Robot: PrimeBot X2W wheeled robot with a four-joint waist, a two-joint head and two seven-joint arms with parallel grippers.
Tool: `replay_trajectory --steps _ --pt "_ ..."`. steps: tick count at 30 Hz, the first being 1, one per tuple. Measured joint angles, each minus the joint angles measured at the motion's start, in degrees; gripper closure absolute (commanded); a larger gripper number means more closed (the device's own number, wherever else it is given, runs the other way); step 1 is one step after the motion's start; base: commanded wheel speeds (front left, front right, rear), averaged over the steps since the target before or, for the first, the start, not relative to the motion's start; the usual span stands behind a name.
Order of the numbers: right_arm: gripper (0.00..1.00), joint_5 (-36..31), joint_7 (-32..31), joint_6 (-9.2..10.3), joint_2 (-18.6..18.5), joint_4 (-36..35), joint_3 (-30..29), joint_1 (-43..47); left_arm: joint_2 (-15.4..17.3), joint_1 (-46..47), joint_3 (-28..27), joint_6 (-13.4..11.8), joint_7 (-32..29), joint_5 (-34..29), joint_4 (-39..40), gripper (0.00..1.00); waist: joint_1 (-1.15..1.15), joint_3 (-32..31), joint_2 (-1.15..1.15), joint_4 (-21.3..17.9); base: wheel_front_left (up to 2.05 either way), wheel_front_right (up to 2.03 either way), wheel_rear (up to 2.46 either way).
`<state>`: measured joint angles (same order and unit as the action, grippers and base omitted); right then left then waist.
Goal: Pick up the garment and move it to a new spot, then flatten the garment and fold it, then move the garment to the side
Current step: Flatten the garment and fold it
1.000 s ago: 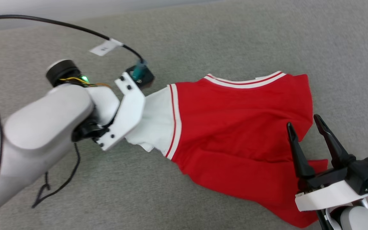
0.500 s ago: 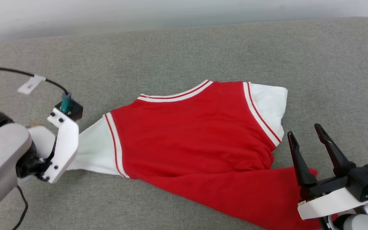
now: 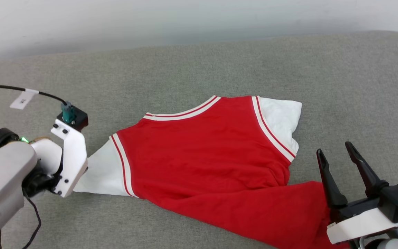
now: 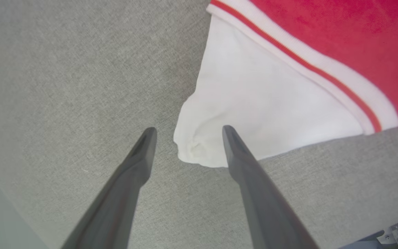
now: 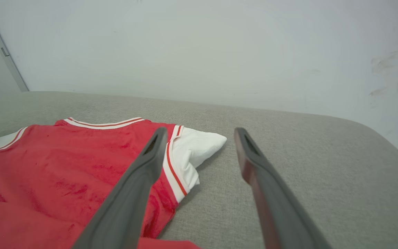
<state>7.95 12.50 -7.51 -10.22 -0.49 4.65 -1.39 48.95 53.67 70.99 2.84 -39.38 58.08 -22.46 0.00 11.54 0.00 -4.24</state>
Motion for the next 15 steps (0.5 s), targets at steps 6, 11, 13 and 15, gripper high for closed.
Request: replay_trajectory --steps 6,11,13,15 --pt "0.0 -0.01 -0.2 -0.01 1.04 -0.44 -0.38 1.63 0.62 4.15 -1.93 0.22 0.56 -0.48 1.55 0.0 0.0 -1.88 0.0 1.07 0.0 0.0 0.0" --pt "0.0 -0.01 -0.22 0.0 1.24 -0.94 -0.2 1.63 -0.04 9.78 -2.81 0.73 -2.09 -1.87 2.15 0.0 -0.01 -1.25 0.0 0.99 0.0 0.0 0.0" --pt "0.0 0.07 -0.23 0.0 1.24 -1.07 0.09 1.41 -1.13 12.0 -2.92 1.07 -3.55 -2.13 2.07 0.0 0.0 -0.65 0.0 0.7 0.0 0.0 0.0" --pt "0.0 0.07 -0.22 -0.01 1.2 -1.26 0.35 1.09 -2.63 13.54 -2.71 1.25 -6.08 -1.97 1.82 0.0 -0.01 0.04 0.0 0.32 0.0 0.0 0.0"
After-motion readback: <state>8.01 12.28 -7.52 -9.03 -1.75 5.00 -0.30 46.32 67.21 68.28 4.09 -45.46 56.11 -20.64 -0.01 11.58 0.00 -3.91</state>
